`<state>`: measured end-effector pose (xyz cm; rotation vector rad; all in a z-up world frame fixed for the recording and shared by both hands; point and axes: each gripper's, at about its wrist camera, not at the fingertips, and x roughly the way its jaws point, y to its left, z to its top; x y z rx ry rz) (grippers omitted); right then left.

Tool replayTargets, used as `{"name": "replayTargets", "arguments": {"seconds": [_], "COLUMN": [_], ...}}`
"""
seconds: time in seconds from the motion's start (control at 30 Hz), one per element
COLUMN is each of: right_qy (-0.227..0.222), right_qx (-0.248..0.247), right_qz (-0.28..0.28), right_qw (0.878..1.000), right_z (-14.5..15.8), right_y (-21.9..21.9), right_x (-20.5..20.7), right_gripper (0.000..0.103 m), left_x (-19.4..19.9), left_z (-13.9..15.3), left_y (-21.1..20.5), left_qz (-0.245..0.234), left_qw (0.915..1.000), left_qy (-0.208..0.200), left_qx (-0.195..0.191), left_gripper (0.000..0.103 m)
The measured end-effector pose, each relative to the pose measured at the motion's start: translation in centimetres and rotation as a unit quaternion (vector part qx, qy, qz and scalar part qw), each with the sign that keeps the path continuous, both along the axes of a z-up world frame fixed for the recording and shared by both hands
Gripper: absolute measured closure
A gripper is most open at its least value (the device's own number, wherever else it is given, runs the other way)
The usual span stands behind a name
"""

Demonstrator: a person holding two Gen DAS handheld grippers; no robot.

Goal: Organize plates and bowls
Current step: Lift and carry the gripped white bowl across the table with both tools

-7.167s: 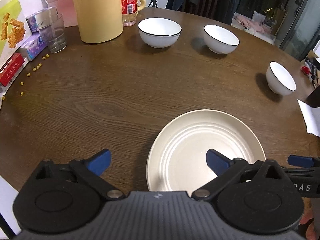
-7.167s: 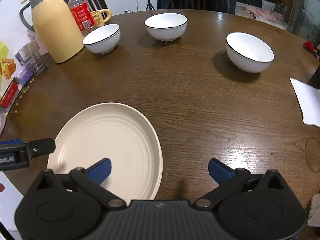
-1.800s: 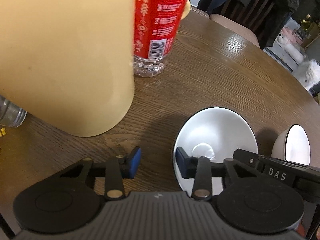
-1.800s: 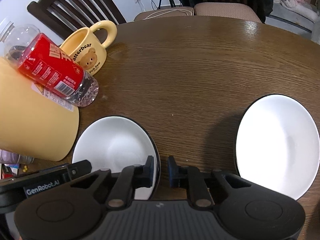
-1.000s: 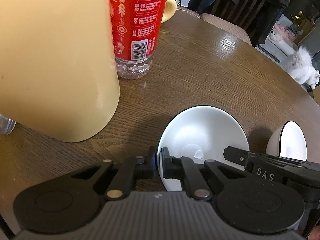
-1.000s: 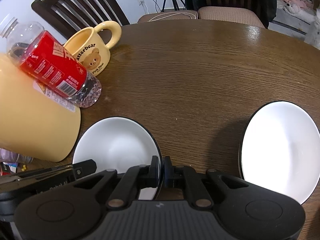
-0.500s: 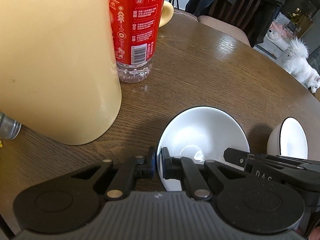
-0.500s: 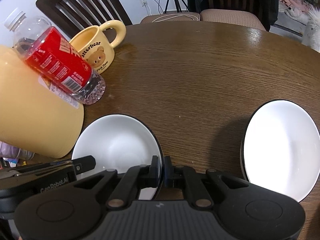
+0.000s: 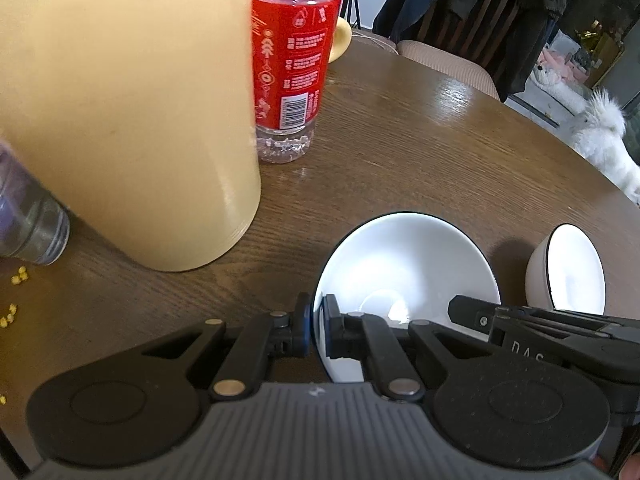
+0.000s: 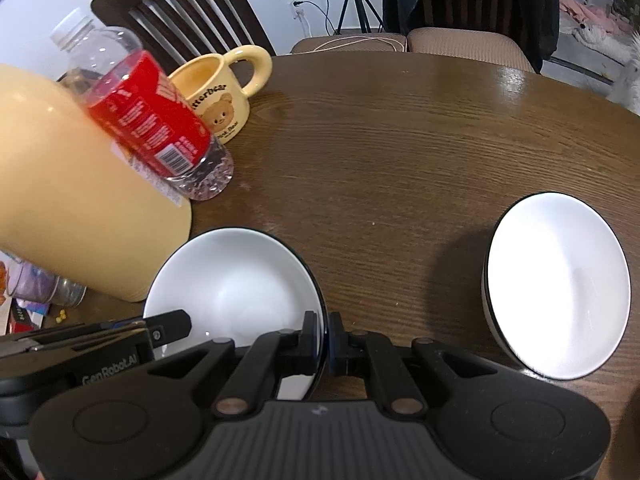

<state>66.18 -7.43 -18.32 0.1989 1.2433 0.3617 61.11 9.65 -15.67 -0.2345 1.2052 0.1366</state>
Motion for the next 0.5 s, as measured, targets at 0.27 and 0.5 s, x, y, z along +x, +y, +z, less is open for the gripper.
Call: {"name": "replayTargets", "arguments": {"seconds": [0.27, 0.5], "right_qy": [-0.010, -0.017], "right_qx": [0.005, 0.004], "right_qz": [0.006, 0.018], "right_qw": [1.000, 1.000], "right_z": [1.2, 2.3], "right_y": [0.6, 1.2], "right_x": [-2.0, -3.8], "right_gripper": [0.098, 0.098], "left_x": [-2.5, -4.6], "left_z": [1.3, 2.3], "left_y": [0.4, 0.7], "left_qz": [0.009, 0.021], "left_qw": [0.9999, 0.9997], "left_qy": [-0.007, -0.012], "left_qx": [0.005, 0.007], "left_gripper": [0.096, 0.096]}}
